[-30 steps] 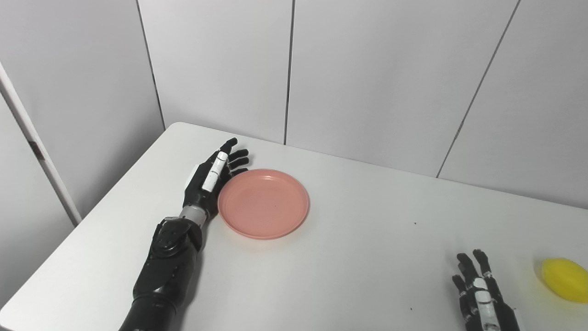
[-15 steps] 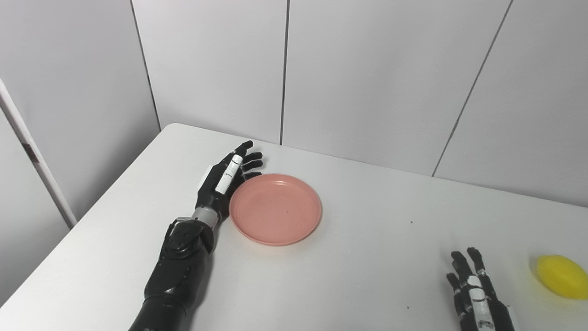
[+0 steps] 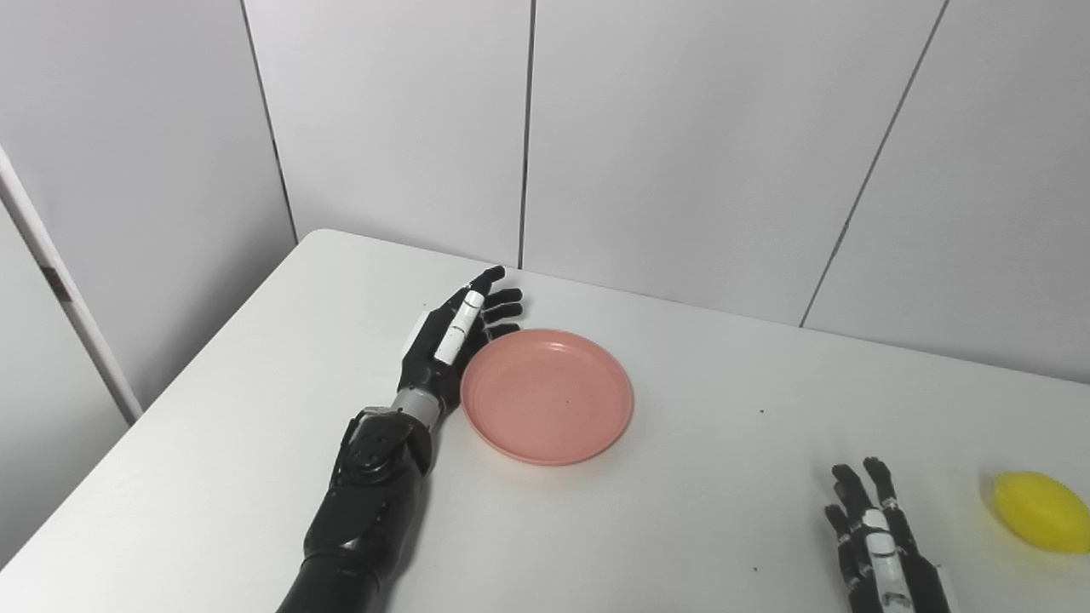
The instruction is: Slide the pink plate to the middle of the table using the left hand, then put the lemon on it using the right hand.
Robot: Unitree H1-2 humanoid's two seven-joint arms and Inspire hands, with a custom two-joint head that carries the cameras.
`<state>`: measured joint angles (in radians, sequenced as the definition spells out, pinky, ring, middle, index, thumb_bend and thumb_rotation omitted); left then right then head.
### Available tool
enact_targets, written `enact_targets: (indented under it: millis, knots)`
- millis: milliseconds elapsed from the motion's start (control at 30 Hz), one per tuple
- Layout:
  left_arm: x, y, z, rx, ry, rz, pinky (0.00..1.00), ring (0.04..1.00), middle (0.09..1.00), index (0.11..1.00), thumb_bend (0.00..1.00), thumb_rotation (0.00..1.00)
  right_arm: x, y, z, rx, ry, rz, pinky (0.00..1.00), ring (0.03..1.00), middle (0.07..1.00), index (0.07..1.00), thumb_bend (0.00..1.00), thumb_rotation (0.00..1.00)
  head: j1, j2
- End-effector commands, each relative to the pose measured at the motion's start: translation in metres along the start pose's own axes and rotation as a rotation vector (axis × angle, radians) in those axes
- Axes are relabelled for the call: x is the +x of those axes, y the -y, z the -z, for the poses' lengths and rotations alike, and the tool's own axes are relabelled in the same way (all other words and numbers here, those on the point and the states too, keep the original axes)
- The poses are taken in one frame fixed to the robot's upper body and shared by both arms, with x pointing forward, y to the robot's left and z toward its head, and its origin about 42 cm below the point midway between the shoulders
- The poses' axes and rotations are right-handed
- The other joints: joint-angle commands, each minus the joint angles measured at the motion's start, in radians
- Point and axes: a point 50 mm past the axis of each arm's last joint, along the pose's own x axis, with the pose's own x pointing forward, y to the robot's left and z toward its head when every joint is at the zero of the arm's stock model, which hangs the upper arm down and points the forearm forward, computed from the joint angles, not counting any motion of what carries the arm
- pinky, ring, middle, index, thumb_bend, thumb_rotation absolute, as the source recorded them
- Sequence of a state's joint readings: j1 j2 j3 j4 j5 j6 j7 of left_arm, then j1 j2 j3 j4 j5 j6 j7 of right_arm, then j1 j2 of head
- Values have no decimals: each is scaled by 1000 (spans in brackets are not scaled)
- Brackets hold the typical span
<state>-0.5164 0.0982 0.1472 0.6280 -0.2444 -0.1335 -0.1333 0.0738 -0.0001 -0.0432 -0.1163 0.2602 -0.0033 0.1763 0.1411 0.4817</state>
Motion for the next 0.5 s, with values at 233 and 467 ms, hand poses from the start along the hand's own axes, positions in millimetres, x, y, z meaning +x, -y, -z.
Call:
enact_targets:
  millis: [233, 467]
  knots:
    - [-30, 21, 45, -24, -192, -107, 727, 763, 756, 793, 770, 741, -8, -6, 15, 42, -32, 9, 1000, 986, 918, 971, 671, 678, -3, 4]
    - [-30, 26, 42, -6, -194, -110, 737, 779, 754, 807, 757, 759, -8, -6, 15, 48, -31, 10, 1000, 985, 916, 972, 671, 669, -6, 4]
